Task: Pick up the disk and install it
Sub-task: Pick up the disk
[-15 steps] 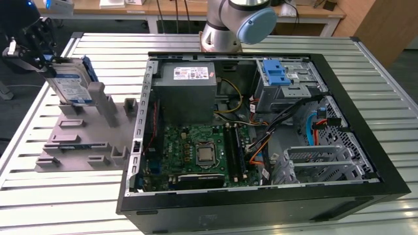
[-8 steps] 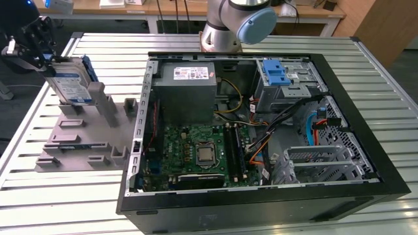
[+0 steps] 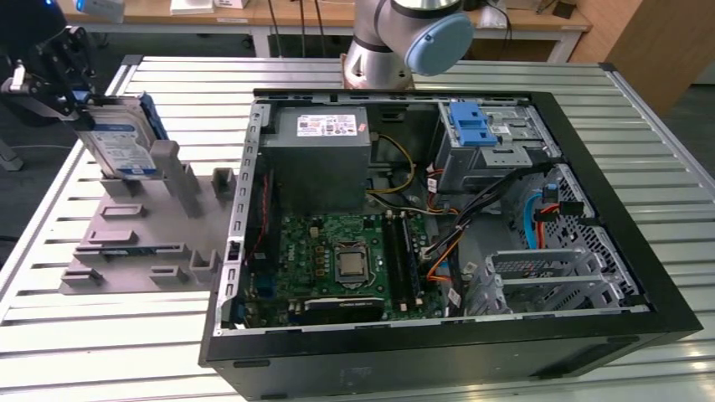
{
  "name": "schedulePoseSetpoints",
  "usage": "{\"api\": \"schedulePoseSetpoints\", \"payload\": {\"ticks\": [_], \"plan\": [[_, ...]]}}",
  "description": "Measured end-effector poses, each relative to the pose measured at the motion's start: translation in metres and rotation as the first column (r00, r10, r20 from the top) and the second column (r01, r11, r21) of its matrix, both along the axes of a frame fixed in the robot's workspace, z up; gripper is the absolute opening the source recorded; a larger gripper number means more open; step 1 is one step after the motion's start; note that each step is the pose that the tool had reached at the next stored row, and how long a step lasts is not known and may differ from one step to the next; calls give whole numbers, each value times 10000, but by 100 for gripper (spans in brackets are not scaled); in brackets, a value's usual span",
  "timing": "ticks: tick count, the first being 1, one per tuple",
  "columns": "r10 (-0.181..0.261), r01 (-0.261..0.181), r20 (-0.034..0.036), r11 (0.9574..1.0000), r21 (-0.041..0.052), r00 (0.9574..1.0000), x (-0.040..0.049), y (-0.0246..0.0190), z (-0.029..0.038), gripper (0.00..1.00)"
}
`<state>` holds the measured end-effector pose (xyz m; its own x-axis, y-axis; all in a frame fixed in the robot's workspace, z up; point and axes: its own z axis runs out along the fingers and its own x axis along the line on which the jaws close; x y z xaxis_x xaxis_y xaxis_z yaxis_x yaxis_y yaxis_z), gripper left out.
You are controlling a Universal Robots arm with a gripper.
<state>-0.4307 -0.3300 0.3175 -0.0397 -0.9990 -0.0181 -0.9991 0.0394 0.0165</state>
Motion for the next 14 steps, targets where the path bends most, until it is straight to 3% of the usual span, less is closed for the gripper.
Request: {"api": "schedulePoseSetpoints", "payload": {"ticks": [14], "plan": [[1, -1, 3, 10000, 1, 10000, -1, 0, 54, 37]]}}
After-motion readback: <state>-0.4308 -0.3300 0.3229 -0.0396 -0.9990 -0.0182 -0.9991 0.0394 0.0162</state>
